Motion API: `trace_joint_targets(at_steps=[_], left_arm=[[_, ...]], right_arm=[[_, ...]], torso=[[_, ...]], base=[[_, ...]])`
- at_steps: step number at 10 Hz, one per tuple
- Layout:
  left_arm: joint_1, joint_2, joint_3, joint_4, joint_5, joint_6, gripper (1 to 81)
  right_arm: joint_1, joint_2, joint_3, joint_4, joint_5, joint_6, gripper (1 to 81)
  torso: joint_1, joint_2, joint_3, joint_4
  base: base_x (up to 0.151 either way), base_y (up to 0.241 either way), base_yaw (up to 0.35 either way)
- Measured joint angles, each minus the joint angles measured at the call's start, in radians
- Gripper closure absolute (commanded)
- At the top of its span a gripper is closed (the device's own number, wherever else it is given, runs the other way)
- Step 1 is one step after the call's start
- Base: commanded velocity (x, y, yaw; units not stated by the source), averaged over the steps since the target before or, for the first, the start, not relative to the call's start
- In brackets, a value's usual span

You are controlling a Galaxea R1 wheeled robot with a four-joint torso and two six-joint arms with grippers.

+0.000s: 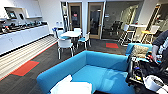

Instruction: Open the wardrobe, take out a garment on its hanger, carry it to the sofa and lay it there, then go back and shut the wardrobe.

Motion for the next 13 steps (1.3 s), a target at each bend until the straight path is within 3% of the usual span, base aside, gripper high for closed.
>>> trace_joint_targets(at_steps=[5, 13], left_arm=[[0.003, 0.0, 0.0, 0.0, 0.0, 0.0, 1.0], [0.0, 0.003, 0.0, 0.002, 0.0, 0.0, 1.0]], right_arm=[[0.001, 0.0, 0.0, 0.0, 0.0, 0.0, 1.0], [-0.001, 0.0, -0.001, 0.0, 0.0, 0.0, 1.0]], torso=[[0.0, 0.0, 0.0, 0.0], [0.001, -0.001, 0.0, 0.0]], base=[[-0.093, 0.0, 0.0], [0.0, 0.0, 0.0]])
